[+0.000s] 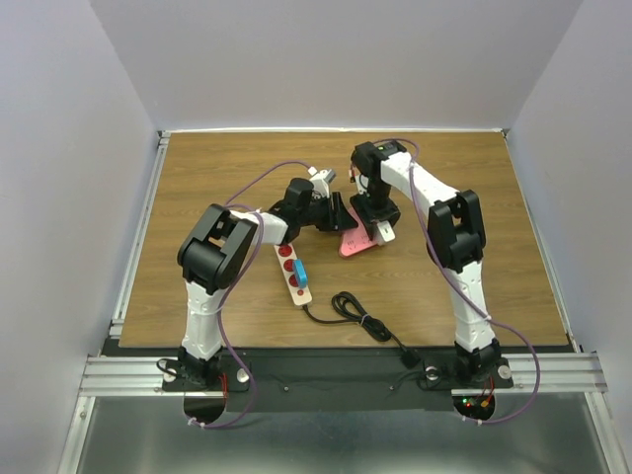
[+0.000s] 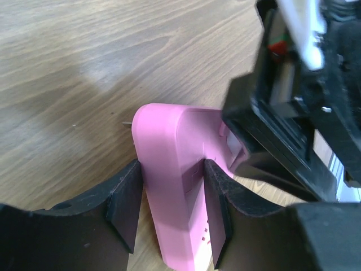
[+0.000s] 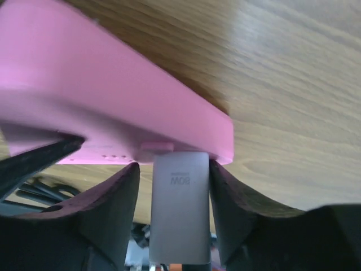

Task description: Insert the plug

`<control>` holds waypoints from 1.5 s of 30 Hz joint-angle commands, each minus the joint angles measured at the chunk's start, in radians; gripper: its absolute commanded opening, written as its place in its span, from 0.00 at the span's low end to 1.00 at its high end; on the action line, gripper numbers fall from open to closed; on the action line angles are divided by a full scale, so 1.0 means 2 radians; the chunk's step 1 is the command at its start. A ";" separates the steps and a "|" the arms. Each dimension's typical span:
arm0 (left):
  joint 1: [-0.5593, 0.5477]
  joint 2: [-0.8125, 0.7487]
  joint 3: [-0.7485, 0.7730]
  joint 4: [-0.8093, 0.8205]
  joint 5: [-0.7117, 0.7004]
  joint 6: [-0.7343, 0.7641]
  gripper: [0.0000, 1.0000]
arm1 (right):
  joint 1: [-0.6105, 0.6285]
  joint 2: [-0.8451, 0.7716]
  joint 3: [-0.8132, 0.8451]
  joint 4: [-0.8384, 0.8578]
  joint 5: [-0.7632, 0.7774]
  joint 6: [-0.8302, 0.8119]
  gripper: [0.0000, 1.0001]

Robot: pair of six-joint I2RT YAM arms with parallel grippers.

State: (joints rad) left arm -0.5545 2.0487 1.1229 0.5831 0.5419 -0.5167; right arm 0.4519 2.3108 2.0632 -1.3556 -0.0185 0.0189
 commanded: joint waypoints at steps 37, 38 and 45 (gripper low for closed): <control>0.032 -0.221 0.010 -0.229 -0.223 0.069 0.99 | -0.058 -0.503 -0.435 0.468 0.046 0.098 1.00; 0.032 -0.238 0.010 -0.229 -0.230 0.070 0.99 | -0.059 -0.510 -0.443 0.476 0.057 0.103 1.00; 0.037 -0.358 0.043 -0.267 -0.344 0.086 0.99 | -0.069 -0.567 -0.508 0.528 0.137 0.129 1.00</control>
State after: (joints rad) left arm -0.4919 1.4288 1.1492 0.0917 0.0151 -0.3885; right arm 0.3344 1.2274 1.0740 -0.4229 0.1318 0.2337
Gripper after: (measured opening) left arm 0.986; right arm 0.998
